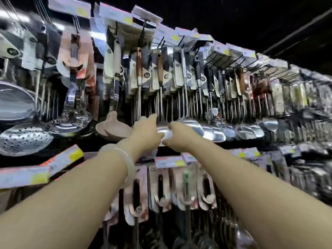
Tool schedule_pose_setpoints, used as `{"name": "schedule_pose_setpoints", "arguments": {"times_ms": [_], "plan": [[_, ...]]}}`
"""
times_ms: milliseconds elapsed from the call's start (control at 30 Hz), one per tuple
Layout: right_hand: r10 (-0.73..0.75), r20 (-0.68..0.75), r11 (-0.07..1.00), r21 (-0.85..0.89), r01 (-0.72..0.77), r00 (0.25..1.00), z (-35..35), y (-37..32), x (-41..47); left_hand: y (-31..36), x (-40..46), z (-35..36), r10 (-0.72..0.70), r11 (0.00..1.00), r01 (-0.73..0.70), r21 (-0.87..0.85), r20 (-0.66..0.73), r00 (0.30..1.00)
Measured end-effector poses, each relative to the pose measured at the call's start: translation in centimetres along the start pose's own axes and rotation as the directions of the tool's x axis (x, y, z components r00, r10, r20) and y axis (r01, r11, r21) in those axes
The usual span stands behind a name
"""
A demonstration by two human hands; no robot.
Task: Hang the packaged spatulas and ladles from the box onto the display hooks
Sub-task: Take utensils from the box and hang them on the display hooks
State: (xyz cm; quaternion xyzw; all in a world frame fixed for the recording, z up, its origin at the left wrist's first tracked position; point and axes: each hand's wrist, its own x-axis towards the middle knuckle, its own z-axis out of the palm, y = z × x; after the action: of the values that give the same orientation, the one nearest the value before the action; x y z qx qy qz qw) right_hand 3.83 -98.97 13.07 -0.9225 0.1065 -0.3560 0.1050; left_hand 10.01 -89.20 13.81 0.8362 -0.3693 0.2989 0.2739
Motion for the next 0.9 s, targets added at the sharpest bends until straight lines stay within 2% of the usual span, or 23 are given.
{"name": "schedule_pose_setpoints", "arguments": {"times_ms": [133, 233, 533, 667, 900], "plan": [[0.034, 0.042, 0.993, -0.111, -0.029, 0.999, -0.9, 2.1, -4.9, 2.9, -3.4, 3.0, 0.097, 0.988, -0.09, -0.124, 0.051, 0.994], [0.13, 0.06, 0.974, -0.193, -0.116, 0.99, -2.2, 5.7, -7.9, 6.5, -4.8, 4.9, 0.147, 0.976, -0.132, -0.173, 0.073, 0.987], [0.338, 0.056, 0.886, -0.355, -0.298, 0.939, -10.1, 21.7, -16.2, 23.6, -6.3, 15.0, 0.347, 0.897, -0.274, -0.347, 0.166, 0.923], [0.484, 0.053, 0.798, -0.436, -0.416, 0.873, -15.1, 31.7, -20.8, 33.8, -7.3, 22.1, 0.398, 0.864, -0.282, -0.417, 0.225, 0.889], [0.679, 0.019, 0.668, -0.43, -0.607, 0.734, -21.8, 47.5, -29.2, 50.3, -10.6, 34.2, 0.516, 0.788, -0.256, -0.56, 0.373, 0.771]]}}
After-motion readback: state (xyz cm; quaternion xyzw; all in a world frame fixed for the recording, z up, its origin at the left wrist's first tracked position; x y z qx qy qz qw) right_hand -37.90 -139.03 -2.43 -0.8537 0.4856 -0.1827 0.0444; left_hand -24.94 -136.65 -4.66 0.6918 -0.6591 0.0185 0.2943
